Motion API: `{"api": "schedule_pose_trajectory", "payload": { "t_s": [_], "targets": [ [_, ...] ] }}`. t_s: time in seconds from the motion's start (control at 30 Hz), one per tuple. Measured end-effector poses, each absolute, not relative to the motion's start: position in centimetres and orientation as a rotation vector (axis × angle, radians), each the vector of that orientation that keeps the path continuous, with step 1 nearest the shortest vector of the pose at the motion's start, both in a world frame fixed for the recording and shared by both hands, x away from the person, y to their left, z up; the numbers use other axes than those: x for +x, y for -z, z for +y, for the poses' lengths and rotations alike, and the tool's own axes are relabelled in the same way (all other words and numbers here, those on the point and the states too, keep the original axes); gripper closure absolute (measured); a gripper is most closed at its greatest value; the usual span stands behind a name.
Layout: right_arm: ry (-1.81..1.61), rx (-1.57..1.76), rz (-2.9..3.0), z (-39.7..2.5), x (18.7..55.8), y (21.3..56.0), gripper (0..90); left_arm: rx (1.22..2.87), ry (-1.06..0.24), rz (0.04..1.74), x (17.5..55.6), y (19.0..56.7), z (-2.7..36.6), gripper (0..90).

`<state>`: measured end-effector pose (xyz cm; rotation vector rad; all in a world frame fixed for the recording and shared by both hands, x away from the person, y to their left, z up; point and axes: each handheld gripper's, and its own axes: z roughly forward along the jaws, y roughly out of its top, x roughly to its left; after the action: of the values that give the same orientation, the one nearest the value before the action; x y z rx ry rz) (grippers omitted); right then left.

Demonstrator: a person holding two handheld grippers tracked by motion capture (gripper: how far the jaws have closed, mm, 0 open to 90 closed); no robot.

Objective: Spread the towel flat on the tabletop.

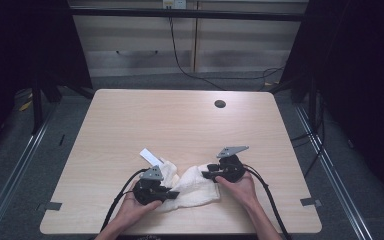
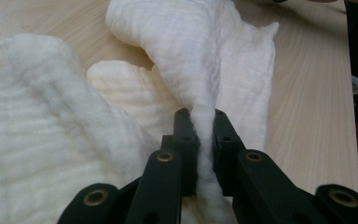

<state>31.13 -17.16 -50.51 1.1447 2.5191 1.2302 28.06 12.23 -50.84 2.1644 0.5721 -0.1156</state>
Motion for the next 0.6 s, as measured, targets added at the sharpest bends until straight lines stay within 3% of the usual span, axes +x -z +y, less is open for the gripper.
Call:
{"api": "schedule_pose_trajectory", "payload": {
  "t_s": [0.23,0.47,0.6],
  "targets": [
    [-1.258,1.203,2.513,-17.6,31.5,50.8,85.9,2.165,0.115,0.575,28.1,50.8,12.3,83.4],
    [-1.329,1.231,2.449,-18.2,31.6,50.0,88.7,2.160,0.120,0.576,28.1,50.9,12.3,83.4],
    [-1.383,1.211,2.410,-18.9,31.2,48.8,88.8,2.155,0.117,0.579,27.9,50.8,12.4,75.9]
  ]
}}
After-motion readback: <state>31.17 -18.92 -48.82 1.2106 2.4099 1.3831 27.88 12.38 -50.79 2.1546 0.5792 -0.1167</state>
